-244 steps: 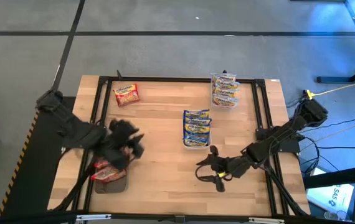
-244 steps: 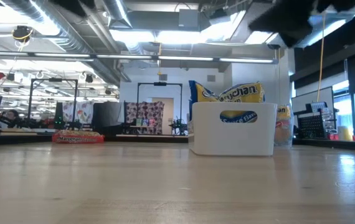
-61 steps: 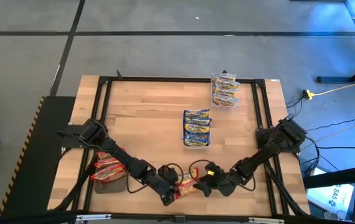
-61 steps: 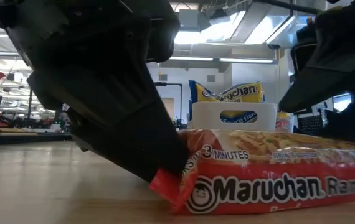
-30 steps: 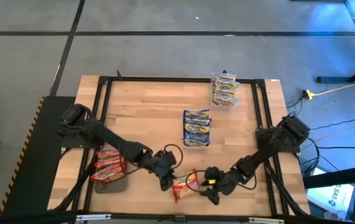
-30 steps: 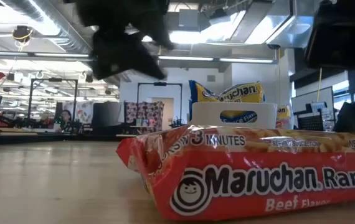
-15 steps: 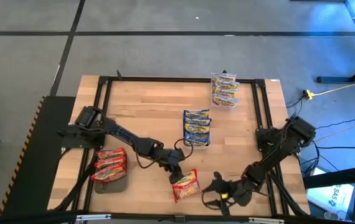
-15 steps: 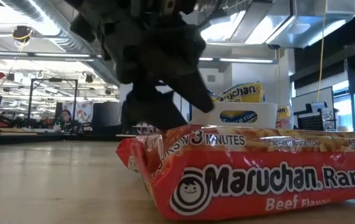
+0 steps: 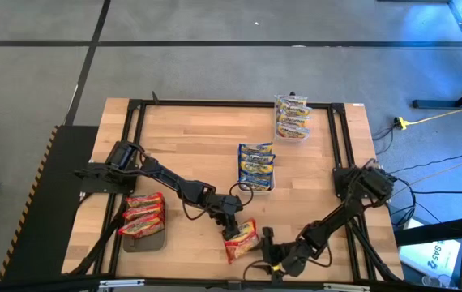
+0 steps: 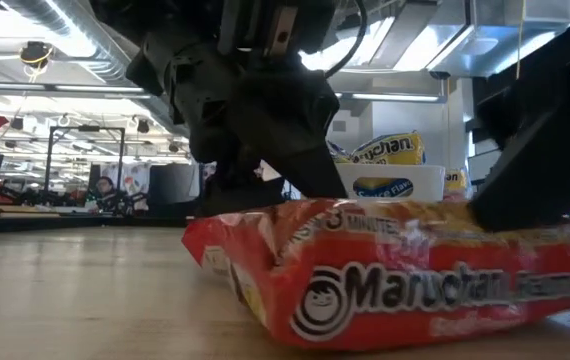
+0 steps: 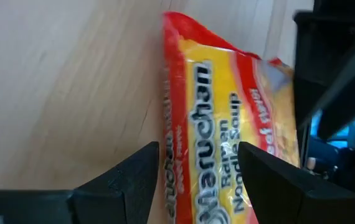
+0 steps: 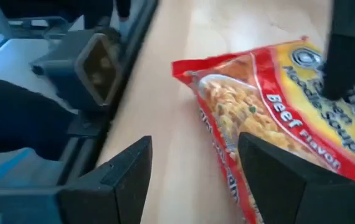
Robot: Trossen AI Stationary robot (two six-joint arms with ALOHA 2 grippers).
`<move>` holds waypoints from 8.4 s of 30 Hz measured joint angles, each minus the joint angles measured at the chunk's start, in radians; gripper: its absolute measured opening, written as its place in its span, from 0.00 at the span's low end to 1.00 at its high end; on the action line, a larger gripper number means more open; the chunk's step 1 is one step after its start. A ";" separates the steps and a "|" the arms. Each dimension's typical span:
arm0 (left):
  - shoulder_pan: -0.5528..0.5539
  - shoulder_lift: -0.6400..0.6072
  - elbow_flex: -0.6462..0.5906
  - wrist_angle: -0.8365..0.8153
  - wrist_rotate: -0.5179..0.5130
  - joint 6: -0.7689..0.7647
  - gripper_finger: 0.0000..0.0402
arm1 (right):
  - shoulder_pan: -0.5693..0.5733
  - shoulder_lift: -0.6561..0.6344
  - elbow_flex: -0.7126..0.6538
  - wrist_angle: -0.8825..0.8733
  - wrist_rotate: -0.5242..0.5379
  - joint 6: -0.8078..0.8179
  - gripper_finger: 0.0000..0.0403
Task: Sort Maruchan noodles
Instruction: Put the red noodle pack in the black bin, then return to Home Position
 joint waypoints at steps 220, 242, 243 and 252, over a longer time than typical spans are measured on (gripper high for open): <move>0.130 -1.361 -0.907 0.329 -0.452 0.781 0.01 | -0.524 -1.596 -0.739 -0.259 -0.372 -0.193 0.03; 0.226 -1.546 -0.908 0.132 -0.314 0.765 0.00 | -0.524 -1.861 -0.913 -0.243 -0.373 -0.197 0.03; 0.233 -1.553 -0.908 0.121 -0.312 0.766 0.00 | -0.524 -1.861 -0.917 -0.243 -0.379 -0.197 0.03; 0.294 -1.567 -0.987 0.179 -0.286 0.767 0.00 | -0.552 -1.861 -0.939 -0.252 -0.432 -0.222 0.03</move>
